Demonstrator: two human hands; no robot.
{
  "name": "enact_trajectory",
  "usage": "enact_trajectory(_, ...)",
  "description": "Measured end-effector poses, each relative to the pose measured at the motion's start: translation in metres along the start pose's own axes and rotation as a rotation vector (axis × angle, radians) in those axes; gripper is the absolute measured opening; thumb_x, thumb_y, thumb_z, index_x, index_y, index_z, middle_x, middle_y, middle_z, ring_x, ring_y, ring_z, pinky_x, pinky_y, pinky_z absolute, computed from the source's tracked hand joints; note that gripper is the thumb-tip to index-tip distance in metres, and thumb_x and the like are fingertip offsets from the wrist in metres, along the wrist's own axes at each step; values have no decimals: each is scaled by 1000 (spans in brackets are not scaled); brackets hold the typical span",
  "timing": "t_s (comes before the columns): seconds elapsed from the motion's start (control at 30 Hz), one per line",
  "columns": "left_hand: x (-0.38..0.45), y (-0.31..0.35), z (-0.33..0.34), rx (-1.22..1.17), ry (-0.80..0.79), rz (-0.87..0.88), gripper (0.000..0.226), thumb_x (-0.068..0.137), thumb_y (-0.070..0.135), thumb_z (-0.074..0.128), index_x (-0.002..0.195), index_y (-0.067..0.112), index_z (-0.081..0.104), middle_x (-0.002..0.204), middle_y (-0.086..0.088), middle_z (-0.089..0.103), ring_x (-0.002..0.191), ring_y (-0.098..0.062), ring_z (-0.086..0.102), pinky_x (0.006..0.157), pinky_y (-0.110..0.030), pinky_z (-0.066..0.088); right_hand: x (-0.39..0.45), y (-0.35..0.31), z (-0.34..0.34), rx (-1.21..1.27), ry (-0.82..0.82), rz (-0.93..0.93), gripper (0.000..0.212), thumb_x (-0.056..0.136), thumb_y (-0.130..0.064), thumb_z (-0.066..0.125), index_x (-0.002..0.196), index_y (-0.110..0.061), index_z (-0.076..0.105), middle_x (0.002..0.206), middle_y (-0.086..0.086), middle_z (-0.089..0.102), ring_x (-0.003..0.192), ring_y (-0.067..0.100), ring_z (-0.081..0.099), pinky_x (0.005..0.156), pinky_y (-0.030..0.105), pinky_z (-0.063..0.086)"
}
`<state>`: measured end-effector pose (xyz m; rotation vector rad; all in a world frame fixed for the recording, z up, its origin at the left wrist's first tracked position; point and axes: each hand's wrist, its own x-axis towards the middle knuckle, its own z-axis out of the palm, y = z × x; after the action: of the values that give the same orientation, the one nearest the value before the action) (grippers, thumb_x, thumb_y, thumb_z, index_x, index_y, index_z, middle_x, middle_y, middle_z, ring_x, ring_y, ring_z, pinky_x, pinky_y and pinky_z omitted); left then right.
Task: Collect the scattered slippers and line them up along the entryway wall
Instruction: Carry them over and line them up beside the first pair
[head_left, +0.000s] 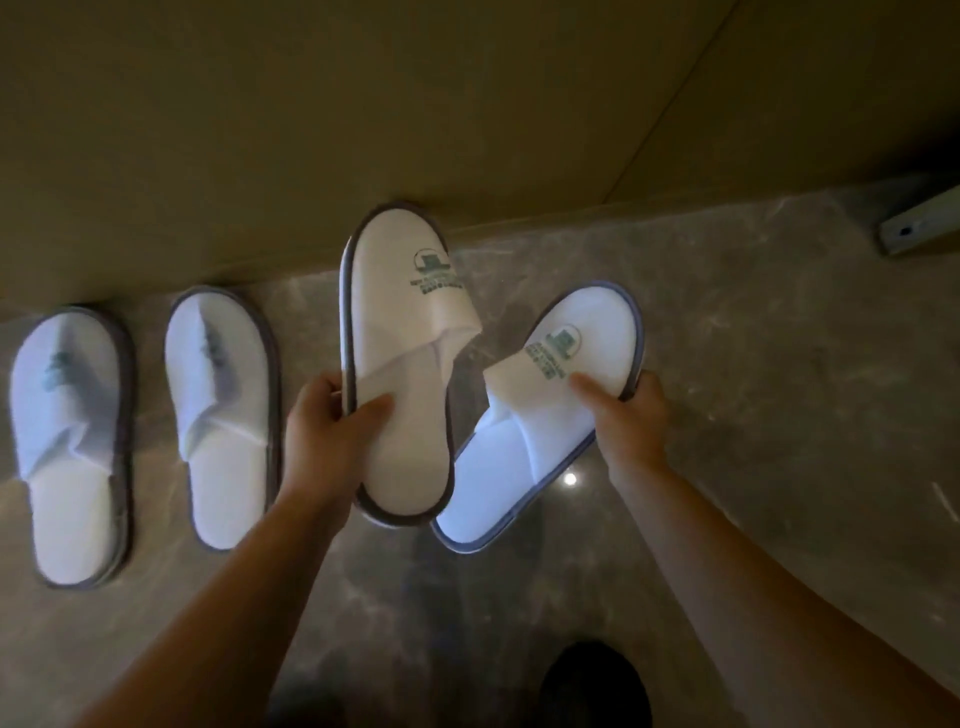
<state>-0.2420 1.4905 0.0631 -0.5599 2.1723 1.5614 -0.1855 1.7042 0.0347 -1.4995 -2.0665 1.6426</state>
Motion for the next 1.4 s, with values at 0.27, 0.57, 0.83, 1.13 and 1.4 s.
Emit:
enact_trajectory(0.27, 19, -46, 35, 81, -151, 14, 21, 74, 16, 66, 76, 32, 52, 84, 2, 62, 79, -16, 59, 59, -28, 46, 73, 35, 13, -208, 102, 10, 77, 69, -18, 74, 130, -1, 30, 133, 22, 46, 113, 34, 51, 88, 39, 43)
enact_trajectory(0.57, 23, -41, 24, -46, -214, -17, 16, 75, 14, 65, 84, 25, 58, 88, -5, 67, 80, -22, 64, 66, -34, 53, -6, 13, 60, -42, -360, 42, 50, 78, -25, 64, 121, -20, 40, 118, 6, 54, 104, 20, 53, 92, 36, 45)
enact_trajectory(0.83, 34, -47, -21, 100, -354, -43, 34, 74, 16, 68, 103, 20, 51, 97, 0, 63, 91, -17, 62, 80, -33, 54, -32, -2, 96, -11, -500, 5, 44, 79, -13, 63, 109, -31, 36, 110, 1, 54, 94, 16, 54, 76, 31, 47)
enact_trajectory(1.13, 55, -94, -110, 733, -212, 143, 73, 76, 36, 64, 136, 24, 24, 150, -4, 23, 137, -24, 20, 111, -41, 22, -56, 28, 162, -267, -417, -30, 42, 83, -20, 58, 120, -15, 40, 126, 10, 53, 108, 26, 53, 94, 43, 44)
enact_trajectory(1.4, 74, -134, -123, 952, -179, 204, 102, 69, 53, 63, 126, 47, -20, 153, -2, -16, 140, -33, -12, 112, -58, 6, -82, 55, 164, -791, -264, -408, 92, 65, -45, 72, 136, -12, 25, 141, 17, 38, 125, 31, 41, 102, 44, 39)
